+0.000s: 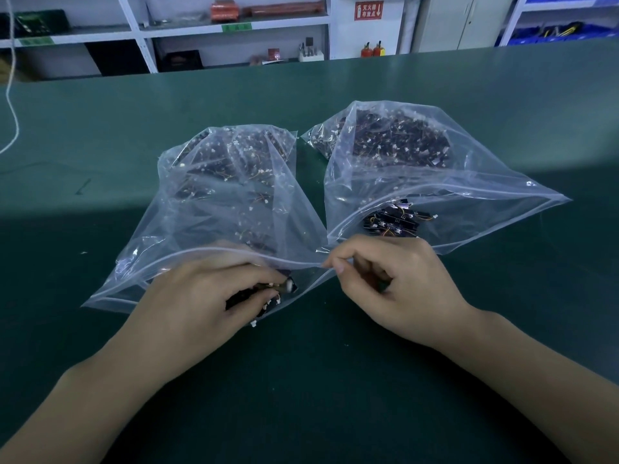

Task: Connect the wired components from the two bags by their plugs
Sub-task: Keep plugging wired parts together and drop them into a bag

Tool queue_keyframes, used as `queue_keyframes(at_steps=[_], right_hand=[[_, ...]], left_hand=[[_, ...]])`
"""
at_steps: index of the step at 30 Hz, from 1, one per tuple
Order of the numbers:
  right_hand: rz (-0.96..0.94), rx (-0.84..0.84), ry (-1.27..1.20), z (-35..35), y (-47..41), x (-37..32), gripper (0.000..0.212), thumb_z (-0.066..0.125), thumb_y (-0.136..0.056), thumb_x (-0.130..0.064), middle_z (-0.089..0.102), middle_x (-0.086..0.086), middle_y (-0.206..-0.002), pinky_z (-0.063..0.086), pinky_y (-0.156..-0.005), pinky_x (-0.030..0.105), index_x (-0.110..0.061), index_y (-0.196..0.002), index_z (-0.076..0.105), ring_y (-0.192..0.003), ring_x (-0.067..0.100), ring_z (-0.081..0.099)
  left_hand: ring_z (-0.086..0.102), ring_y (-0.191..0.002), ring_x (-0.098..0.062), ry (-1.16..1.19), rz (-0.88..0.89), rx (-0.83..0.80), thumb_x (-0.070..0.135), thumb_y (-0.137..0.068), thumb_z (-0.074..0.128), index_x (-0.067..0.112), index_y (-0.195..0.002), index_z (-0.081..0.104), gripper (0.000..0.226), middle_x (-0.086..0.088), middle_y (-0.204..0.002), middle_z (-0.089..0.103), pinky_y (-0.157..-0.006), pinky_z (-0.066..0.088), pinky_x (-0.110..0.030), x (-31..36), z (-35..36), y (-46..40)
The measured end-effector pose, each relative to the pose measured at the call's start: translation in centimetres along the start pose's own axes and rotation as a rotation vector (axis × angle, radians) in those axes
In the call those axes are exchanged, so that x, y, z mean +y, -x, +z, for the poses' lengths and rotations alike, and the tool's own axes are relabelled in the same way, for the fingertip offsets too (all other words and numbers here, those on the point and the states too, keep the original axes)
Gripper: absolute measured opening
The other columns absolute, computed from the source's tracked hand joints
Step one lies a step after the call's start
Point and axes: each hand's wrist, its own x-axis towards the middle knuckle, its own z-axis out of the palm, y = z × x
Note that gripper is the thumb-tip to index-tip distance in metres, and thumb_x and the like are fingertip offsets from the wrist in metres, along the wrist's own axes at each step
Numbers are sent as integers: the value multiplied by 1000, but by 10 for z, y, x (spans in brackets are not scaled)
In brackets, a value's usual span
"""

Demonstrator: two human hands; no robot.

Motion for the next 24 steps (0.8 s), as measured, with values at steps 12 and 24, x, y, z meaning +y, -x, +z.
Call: queue_keyframes(at_steps=[12,24], right_hand=[[-15,16,-10,2,0,1,11,66,-100,-18,36,-21,-62,32,-59,19,-21,-98,76,-54,3,42],[-102,-46,13,1,2,-2,25,77,-94,-23,43,-12,-63,34,-60,13,-26,-118,71,-55,-1,42]], left_hand=[[75,-103,-6,16,87,217,23,-98,78,24,-102,86,10,18,-111,77,-79,64,-37,15,-2,-3],[70,-90,-2,233,-32,363,26,-96,77,23,-105,73,10,17,-98,71,-83,53,-15,37,11,-2]])
